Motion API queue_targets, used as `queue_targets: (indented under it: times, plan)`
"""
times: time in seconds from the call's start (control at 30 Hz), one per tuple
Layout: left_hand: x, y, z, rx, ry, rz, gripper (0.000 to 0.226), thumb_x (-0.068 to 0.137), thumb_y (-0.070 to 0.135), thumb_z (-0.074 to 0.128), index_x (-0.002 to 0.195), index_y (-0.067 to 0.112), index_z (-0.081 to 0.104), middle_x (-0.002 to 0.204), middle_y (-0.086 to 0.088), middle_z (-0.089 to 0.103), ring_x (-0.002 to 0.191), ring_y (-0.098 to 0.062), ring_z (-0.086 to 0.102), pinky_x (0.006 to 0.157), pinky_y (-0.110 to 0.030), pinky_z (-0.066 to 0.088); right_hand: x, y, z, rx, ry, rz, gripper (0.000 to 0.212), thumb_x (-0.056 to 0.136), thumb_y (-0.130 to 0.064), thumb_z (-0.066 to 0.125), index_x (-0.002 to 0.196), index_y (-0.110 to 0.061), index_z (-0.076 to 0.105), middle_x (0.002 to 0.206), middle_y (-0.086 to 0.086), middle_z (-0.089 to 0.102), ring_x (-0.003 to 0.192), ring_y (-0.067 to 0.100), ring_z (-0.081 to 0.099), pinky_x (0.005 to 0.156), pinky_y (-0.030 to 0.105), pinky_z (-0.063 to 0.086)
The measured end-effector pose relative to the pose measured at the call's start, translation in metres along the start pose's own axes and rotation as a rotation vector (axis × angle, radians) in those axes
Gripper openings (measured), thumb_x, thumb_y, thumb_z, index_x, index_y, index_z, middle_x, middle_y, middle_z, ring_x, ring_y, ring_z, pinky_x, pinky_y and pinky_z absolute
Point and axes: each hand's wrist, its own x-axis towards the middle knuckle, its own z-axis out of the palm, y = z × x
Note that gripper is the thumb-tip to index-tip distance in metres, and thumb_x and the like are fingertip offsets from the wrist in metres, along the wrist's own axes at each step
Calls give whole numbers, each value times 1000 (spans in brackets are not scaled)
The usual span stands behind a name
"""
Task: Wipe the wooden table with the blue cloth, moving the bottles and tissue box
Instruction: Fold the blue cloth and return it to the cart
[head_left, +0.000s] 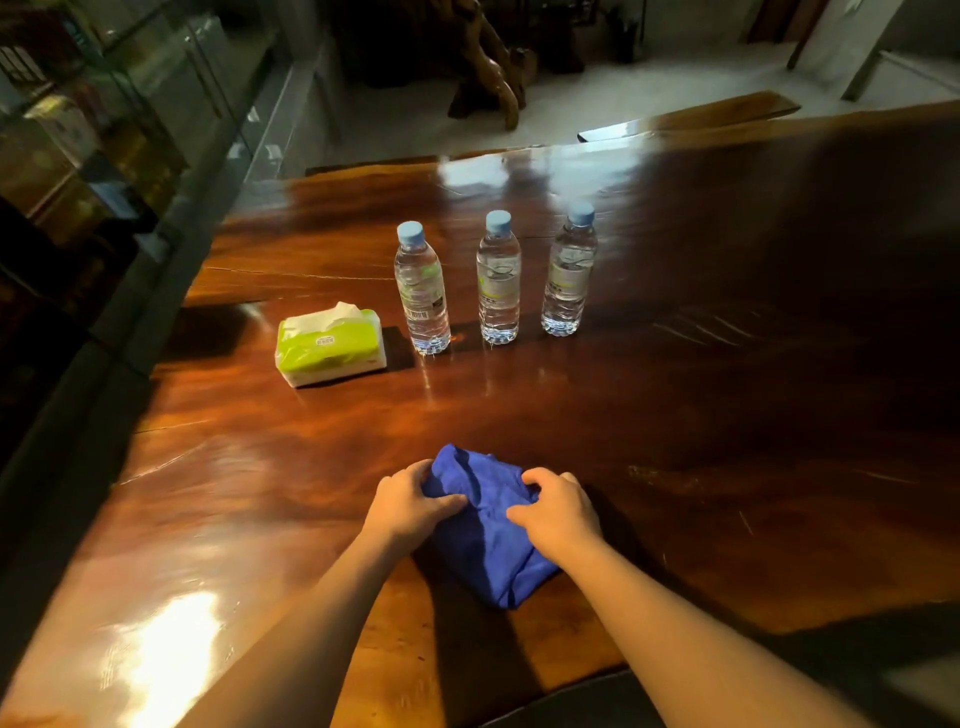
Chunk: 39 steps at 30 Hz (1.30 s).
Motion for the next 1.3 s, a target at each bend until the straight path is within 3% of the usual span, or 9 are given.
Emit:
queue_targets:
  times: [0.17, 0.27, 0.33, 0.53, 0.63, 0.73, 0.9, 1.03, 1.3]
  plan:
    - [-12, 5, -9, -170, -76, 103, 11, 83, 17, 71, 94, 20, 72, 91, -2, 76, 90, -20, 71, 83, -47, 56, -10, -3, 5, 76, 53, -106, 20, 79, -21, 64, 97, -28, 60, 104, -2, 55, 95, 21, 53, 70, 28, 40]
    - [-17, 11, -15, -134, -27, 154, 9, 89, 22, 65, 93, 25, 72, 83, 11, 66, 81, -5, 63, 81, -42, 54, -17, -6, 2, 265, 71, -106, 14, 78, -22, 62, 80, -28, 50, 78, -5, 56, 68, 16, 49, 54, 30, 35]
    - [-22, 16, -19, -111, 10, 185, 8, 91, 24, 62, 88, 27, 68, 83, 8, 58, 84, -12, 57, 81, -40, 48, -20, -10, -5, 423, 55, -85, 15, 80, -17, 61, 79, -26, 48, 71, -6, 51, 65, 15, 46, 53, 28, 35]
    - [-43, 47, -36, -357, 23, 176, 11, 94, 20, 58, 99, 19, 68, 98, 0, 72, 96, -20, 67, 85, -43, 55, -29, -29, -34, 1050, -98, 91, 10, 87, -8, 60, 92, -14, 64, 85, 9, 70, 74, 20, 66, 63, 30, 50]
    - [-53, 69, -44, -447, 36, 167, 17, 95, 16, 55, 107, 10, 66, 106, -11, 71, 104, -30, 65, 92, -50, 53, -36, -38, -55, 1215, -191, 104, 14, 90, -3, 57, 99, -8, 66, 89, 15, 74, 79, 27, 71, 63, 33, 54]
    - [-64, 92, -52, -510, 0, 142, 17, 97, 17, 53, 110, 13, 63, 110, -11, 69, 107, -28, 65, 96, -49, 51, -50, -45, -81, 1342, -264, 86, 18, 90, -7, 57, 106, -6, 66, 94, 19, 74, 84, 33, 72, 64, 36, 56]
    - [-83, 123, -57, -586, -76, 110, 21, 97, 19, 52, 114, 11, 62, 112, -14, 70, 107, -29, 66, 99, -48, 50, -81, -42, -119, 1453, -449, -2, 41, 84, -13, 64, 123, 1, 60, 122, 30, 61, 113, 44, 60, 101, 53, 44]
    - [-87, 145, -51, -627, -179, 89, 23, 98, 18, 50, 115, 8, 62, 112, -17, 71, 105, -33, 67, 98, -50, 51, -98, -30, -135, 1348, -289, 65, 35, 84, 0, 60, 119, 5, 61, 111, 30, 67, 105, 43, 65, 99, 57, 46]
    - [-95, 192, -6, -516, -486, 124, 24, 97, 17, 51, 119, 8, 57, 113, -22, 66, 105, -39, 65, 92, -52, 52, -135, 26, -161, 1377, 78, 219, 22, 88, -1, 60, 107, -12, 63, 101, 20, 71, 89, 36, 70, 77, 48, 58]
